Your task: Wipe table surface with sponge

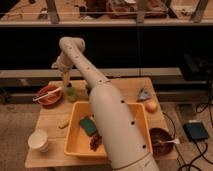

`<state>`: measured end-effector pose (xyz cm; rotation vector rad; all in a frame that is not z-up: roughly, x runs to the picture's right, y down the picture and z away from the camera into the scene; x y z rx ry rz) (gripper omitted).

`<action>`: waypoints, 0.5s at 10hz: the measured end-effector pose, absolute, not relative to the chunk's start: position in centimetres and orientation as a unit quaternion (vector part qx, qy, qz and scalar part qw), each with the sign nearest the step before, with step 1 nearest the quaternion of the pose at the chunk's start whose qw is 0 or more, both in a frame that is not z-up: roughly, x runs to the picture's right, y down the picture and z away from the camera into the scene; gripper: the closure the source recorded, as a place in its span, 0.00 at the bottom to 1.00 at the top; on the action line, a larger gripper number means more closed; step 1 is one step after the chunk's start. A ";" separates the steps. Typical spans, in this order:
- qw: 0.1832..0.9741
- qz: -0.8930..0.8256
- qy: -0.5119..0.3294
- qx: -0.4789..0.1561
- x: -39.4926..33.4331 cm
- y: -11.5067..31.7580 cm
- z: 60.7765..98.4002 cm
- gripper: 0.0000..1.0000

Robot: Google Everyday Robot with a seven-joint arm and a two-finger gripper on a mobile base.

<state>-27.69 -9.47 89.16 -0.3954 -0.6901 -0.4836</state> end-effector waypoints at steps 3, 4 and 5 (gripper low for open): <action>0.893 -0.234 -0.333 -0.191 -27.8 -9.4 89.2 0.20; 0.893 -0.234 -0.333 -0.191 -27.8 -9.4 89.2 0.20; 0.893 -0.234 -0.332 -0.191 -27.8 -9.4 89.2 0.20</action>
